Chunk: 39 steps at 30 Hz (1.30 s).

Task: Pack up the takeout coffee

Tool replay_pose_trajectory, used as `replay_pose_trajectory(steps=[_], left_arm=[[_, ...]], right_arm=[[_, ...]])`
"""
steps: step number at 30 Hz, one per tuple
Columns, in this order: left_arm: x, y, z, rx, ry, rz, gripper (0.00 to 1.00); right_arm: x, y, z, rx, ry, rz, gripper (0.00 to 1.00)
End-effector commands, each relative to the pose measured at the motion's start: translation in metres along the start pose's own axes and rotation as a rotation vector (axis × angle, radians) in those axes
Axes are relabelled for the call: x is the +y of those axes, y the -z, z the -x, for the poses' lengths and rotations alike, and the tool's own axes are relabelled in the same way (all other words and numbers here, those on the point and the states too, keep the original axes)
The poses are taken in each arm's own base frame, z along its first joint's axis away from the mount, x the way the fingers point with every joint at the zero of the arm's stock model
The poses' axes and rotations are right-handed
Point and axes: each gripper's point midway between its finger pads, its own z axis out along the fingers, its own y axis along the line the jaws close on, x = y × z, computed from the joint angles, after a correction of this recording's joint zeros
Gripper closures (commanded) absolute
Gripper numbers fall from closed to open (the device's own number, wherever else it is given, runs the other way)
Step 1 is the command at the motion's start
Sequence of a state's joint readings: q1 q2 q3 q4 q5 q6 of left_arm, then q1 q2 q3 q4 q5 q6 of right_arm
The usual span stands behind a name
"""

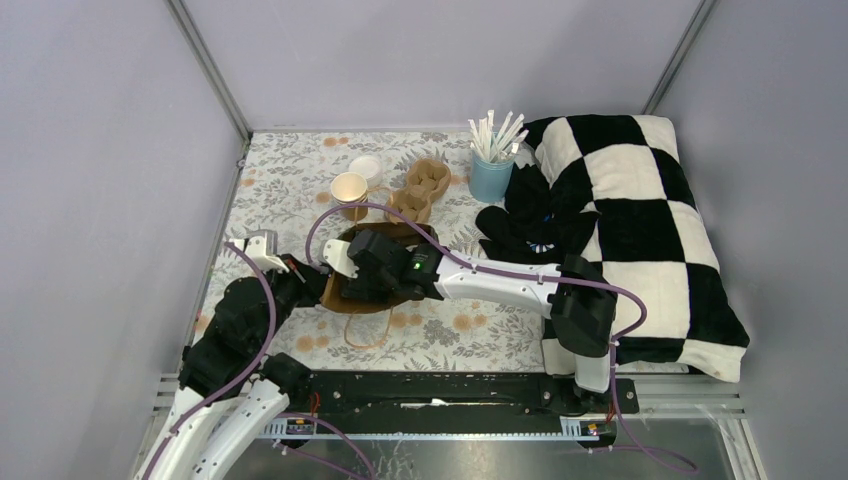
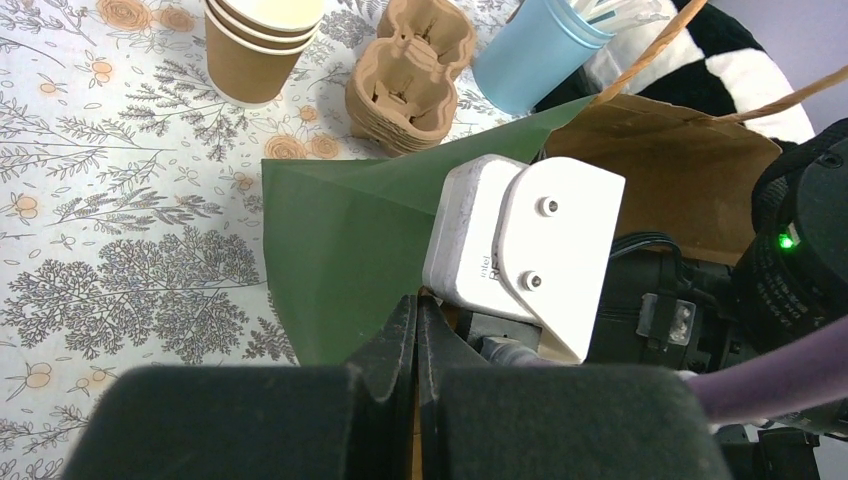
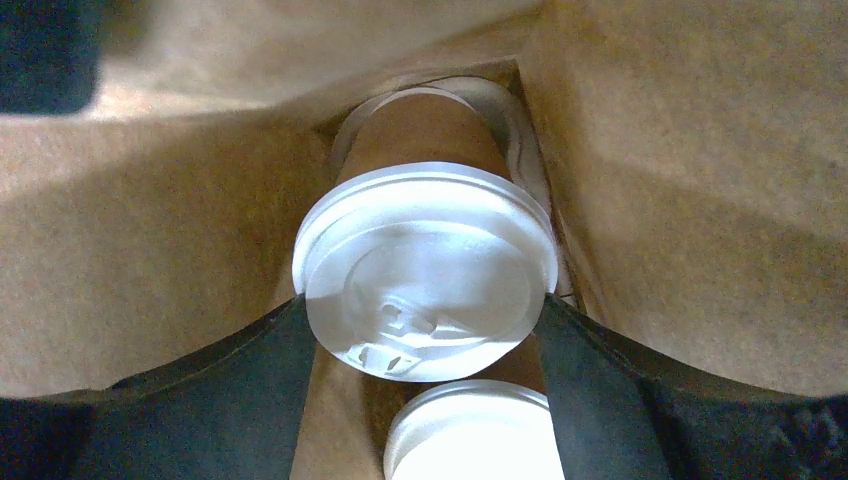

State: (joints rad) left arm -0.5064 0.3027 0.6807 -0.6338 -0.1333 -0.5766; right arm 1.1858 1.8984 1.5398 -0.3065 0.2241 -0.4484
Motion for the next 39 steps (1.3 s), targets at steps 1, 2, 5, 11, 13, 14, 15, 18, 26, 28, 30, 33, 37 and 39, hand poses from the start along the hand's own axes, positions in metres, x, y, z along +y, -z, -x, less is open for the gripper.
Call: replay_pose_trajectory(steps=[1, 2, 5, 11, 13, 14, 15, 18, 26, 28, 30, 33, 37, 39], left_arm=[[-0.007, 0.001, 0.010, -0.015, -0.009, -0.019, 1.00], [-0.007, 0.001, 0.009, -0.013, -0.011, -0.018, 1.00], [-0.008, 0.000, 0.010, -0.016, -0.014, -0.022, 1.00], [-0.011, -0.002, 0.011, -0.014, -0.016, -0.036, 1.00], [-0.013, -0.002, 0.012, -0.013, -0.019, -0.040, 1.00], [-0.013, -0.002, 0.012, -0.013, -0.021, -0.041, 1.00], [-0.013, -0.001, 0.013, -0.015, -0.023, -0.042, 1.00], [-0.015, -0.001, 0.014, -0.012, -0.025, -0.047, 1.00], [-0.013, 0.001, 0.015, -0.011, -0.034, -0.036, 1.00], [-0.012, 0.002, 0.016, -0.018, -0.035, -0.030, 1.00], [-0.012, 0.002, 0.018, -0.021, -0.037, -0.025, 1.00], [-0.012, 0.001, 0.017, -0.017, -0.038, -0.025, 1.00], [-0.005, -0.001, 0.018, -0.017, -0.028, 0.020, 1.00], [0.006, 0.000, 0.021, -0.024, -0.003, 0.092, 1.00]], right_arm=[[-0.017, 0.019, -0.003, 0.034, -0.057, -0.071, 0.52], [-0.020, 0.022, -0.001, 0.032, -0.061, -0.076, 0.52], [-0.025, 0.030, 0.007, 0.012, -0.071, -0.089, 0.52], [-0.028, 0.016, -0.007, 0.084, -0.052, -0.127, 0.53], [-0.029, 0.016, -0.009, 0.079, -0.057, -0.143, 0.53], [-0.030, 0.017, -0.009, 0.074, -0.062, -0.152, 0.53], [-0.030, 0.016, -0.010, 0.075, -0.062, -0.156, 0.53], [-0.028, 0.012, -0.012, 0.069, -0.059, -0.149, 0.52], [-0.034, 0.001, -0.015, 0.038, -0.073, -0.144, 0.52], [-0.036, 0.000, -0.022, 0.053, -0.077, -0.146, 0.52], [-0.037, 0.003, -0.026, 0.063, -0.094, -0.147, 0.52], [-0.037, 0.008, -0.026, 0.057, -0.111, -0.143, 0.52], [-0.035, 0.019, -0.006, -0.014, -0.113, -0.095, 0.52], [-0.035, 0.027, 0.007, -0.060, -0.113, -0.066, 0.52]])
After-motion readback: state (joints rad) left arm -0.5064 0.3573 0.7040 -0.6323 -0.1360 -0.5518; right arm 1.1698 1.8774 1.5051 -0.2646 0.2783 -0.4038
